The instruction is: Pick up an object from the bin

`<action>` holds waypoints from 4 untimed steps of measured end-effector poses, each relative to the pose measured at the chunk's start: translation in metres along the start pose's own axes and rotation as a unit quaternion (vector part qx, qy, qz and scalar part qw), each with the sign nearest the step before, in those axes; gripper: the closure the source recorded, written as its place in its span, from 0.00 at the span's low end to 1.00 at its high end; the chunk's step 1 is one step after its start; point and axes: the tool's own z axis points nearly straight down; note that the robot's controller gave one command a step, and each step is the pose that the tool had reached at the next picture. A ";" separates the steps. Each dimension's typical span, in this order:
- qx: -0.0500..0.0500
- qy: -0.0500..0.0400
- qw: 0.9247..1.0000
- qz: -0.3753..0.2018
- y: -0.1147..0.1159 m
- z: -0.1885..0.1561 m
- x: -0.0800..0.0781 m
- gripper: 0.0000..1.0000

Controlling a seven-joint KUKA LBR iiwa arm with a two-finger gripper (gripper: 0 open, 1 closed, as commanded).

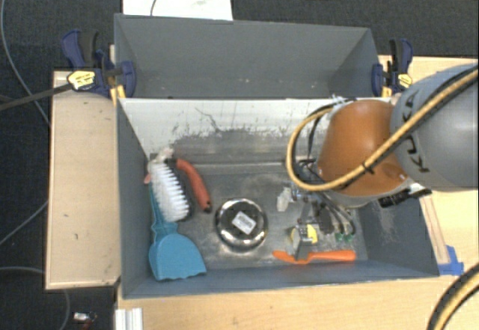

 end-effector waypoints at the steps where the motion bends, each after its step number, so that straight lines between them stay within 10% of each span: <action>1: 0.000 -0.003 1.000 0.001 0.000 -0.003 -0.002 0.00; 2: 0.000 -0.001 0.999 0.054 -0.059 0.067 -0.002 0.00; 3: -0.001 -0.010 1.000 0.018 -0.074 0.014 -0.002 0.00; 4: -0.001 -0.001 0.999 0.035 -0.063 0.033 0.005 0.00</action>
Offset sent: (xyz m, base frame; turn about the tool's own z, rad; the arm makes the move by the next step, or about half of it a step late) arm 0.0025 -0.0556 -0.0645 0.1019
